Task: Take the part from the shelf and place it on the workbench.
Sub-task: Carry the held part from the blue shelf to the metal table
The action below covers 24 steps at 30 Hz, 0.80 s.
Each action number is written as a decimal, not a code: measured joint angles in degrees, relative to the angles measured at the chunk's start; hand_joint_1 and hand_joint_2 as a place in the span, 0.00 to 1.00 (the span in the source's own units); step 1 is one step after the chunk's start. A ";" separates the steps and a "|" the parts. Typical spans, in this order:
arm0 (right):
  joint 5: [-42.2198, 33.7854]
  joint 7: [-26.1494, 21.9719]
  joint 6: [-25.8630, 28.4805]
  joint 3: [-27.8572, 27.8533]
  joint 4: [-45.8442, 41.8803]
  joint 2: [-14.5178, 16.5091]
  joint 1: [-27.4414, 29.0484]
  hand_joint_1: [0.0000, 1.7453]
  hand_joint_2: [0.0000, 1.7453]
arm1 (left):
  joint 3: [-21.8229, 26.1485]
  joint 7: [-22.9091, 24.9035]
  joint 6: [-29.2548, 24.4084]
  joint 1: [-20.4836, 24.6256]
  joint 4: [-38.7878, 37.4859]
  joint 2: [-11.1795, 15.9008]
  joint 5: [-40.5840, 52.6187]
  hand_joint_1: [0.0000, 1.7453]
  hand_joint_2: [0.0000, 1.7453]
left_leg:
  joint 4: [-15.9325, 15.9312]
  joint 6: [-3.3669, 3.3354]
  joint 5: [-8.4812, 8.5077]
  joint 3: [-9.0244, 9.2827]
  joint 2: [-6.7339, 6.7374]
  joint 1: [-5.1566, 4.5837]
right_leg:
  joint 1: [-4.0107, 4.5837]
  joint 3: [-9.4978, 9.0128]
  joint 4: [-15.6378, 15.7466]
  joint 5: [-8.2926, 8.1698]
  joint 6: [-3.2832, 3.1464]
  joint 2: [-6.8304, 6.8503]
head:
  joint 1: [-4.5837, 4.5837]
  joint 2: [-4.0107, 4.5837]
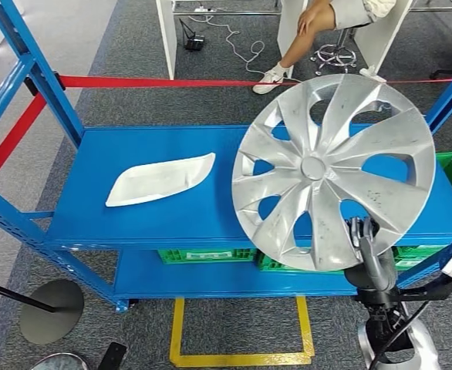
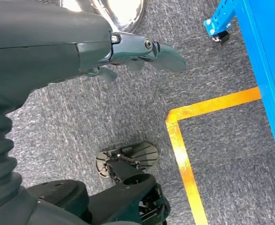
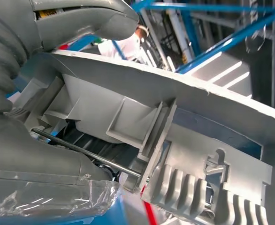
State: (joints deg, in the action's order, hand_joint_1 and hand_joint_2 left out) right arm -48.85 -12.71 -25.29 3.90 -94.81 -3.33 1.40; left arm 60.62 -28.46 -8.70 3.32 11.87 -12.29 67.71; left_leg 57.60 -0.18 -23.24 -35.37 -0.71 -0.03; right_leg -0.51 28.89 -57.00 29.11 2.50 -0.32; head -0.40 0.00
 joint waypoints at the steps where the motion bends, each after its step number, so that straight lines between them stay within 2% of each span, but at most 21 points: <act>1: -0.16 0.06 -0.17 -0.24 -0.56 0.01 -0.02 1.00 1.00 | 0.01 0.02 0.00 0.00 0.00 0.01 0.00 0.00 1.00 | 0.00 0.00 0.00 0.00 0.00 0.00 | 0.00 0.00 0.00 0.00 0.00 0.01 | -0.01 0.00; 12: 0.81 -0.07 -0.84 -4.79 -4.71 0.01 -2.89 1.00 1.00 | 0.13 1.68 0.97 0.06 0.00 0.12 -0.57 0.00 1.00 | 0.07 -0.22 -0.10 0.00 0.00 -0.43 | -0.42 -0.02 0.03 -0.08 0.21 -0.03 | -0.01 0.00; 16: 1.83 0.05 -0.94 -5.46 -5.59 0.01 -4.72 1.00 1.00 | 0.21 2.48 1.07 0.21 0.00 0.13 -0.57 0.00 1.00 | 0.20 -0.71 -0.34 0.00 0.00 -0.84 | -0.85 -0.07 0.12 0.02 0.74 -0.03 | -0.02 0.00; 19: 2.15 0.07 -0.96 -5.89 -6.18 0.00 -5.42 1.00 1.00 | 0.36 2.57 1.14 0.35 0.00 0.13 -0.57 0.00 1.00 | -0.25 -1.43 0.00 0.17 0.07 -0.80 | -0.97 -0.09 0.16 0.17 1.39 -0.03 | -0.02 0.00; 20: 2.44 0.01 -0.96 -6.01 -6.39 -0.01 -5.55 1.00 1.00 | 0.40 2.58 1.17 0.43 0.00 0.12 -0.57 0.00 1.00 | -0.55 -1.70 0.22 0.28 0.11 -0.63 | -0.92 0.34 -0.70 0.88 1.56 0.00 | 0.03 0.00; 21: 2.83 -0.10 -0.95 -6.11 -6.56 -0.02 -5.69 1.00 1.00 | 0.43 2.61 1.23 0.52 0.00 0.10 -0.57 0.00 1.00 | -0.85 -1.90 0.36 0.37 0.16 -0.44 | -0.86 1.33 -2.80 2.27 1.64 0.02 | 0.12 0.00; 23: 3.65 -0.34 -0.92 -6.27 -6.73 -0.05 -5.93 1.00 1.00 | 0.49 2.73 1.34 0.66 0.00 0.07 -0.59 0.00 1.00 | -0.94 -2.01 0.43 0.38 0.20 -0.30 | -0.80 4.86 -10.34 5.94 1.79 0.04 | 0.25 0.00; 24: 3.92 -0.40 -0.91 -6.35 -6.74 -0.10 -6.00 1.00 1.00 | 0.53 2.85 1.40 0.69 0.00 0.04 -0.60 0.00 1.00 | -0.92 -2.01 0.44 0.36 0.20 -0.30 | -0.82 6.72 -14.17 7.19 1.91 0.04 | 0.27 0.00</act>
State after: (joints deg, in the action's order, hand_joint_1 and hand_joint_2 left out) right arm -44.92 -13.11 -26.20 -2.45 -101.55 -3.43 -4.60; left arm 61.15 -25.61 -7.29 4.00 11.87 -12.25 67.11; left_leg 56.68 -2.18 -22.80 -35.00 -0.51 -0.33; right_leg -1.33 35.61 -71.17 36.31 4.41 -0.29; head -0.13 0.00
